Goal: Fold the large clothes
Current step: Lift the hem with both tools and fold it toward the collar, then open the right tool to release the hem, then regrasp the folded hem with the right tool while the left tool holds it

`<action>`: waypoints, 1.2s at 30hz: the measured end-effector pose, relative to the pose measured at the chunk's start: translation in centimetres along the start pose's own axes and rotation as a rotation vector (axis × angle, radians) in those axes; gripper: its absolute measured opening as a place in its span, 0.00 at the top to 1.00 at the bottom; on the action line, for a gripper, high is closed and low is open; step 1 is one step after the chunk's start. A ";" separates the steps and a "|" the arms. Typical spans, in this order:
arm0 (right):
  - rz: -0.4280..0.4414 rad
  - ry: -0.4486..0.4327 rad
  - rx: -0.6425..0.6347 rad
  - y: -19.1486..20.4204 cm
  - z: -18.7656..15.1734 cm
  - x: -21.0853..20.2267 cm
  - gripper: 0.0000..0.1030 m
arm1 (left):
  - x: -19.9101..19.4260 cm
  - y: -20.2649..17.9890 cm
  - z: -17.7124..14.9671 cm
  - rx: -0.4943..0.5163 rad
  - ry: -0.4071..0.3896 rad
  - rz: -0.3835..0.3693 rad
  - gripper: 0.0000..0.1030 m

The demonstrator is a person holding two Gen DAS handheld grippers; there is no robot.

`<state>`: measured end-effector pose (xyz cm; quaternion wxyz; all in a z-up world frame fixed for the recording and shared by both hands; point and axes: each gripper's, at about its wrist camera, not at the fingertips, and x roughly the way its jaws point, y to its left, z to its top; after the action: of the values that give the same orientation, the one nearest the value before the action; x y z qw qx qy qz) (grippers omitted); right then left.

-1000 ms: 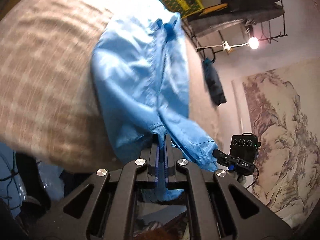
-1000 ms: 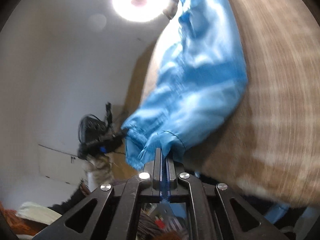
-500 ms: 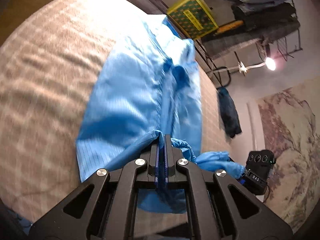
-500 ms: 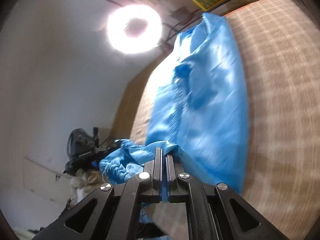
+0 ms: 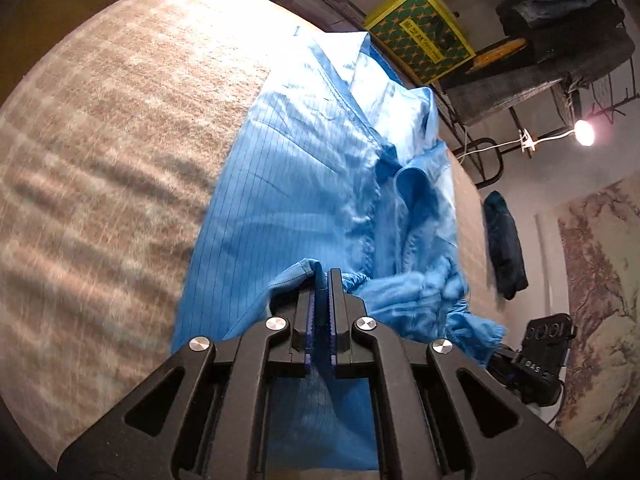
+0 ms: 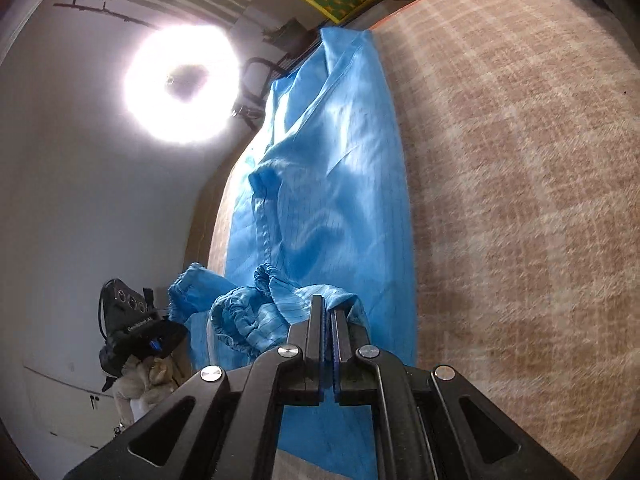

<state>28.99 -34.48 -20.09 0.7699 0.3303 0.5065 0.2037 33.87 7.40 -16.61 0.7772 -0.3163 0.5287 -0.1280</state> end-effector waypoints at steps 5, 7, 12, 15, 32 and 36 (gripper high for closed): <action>0.047 0.009 0.028 -1.0 0.4 -1.0 0.68 | -0.5 0.4 0.6 -0.011 0.003 0.007 0.85; 0.075 0.002 0.020 -0.8 0.5 -1.7 0.52 | -1.4 0.5 0.8 -0.015 -0.012 -0.008 0.58; 0.130 -0.031 -0.031 0.2 1.0 -3.4 0.52 | -4.0 1.1 1.1 -0.005 -0.057 -0.051 0.48; 0.052 -0.021 -0.105 0.7 0.4 -3.9 0.54 | -4.8 1.4 0.5 0.051 -0.054 -0.014 0.48; -0.069 0.152 -0.328 1.4 -4.1 -1.2 1.00 | -3.0 4.6 -5.6 0.079 0.153 -0.044 0.93; -0.119 0.168 -0.312 1.0 -3.9 -0.5 1.00 | -2.4 4.4 -5.5 0.106 0.160 -0.007 0.92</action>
<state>25.22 -32.91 -20.15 0.7776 0.1582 0.5498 0.2606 27.36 10.08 -18.93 0.7477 -0.2653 0.5805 -0.1833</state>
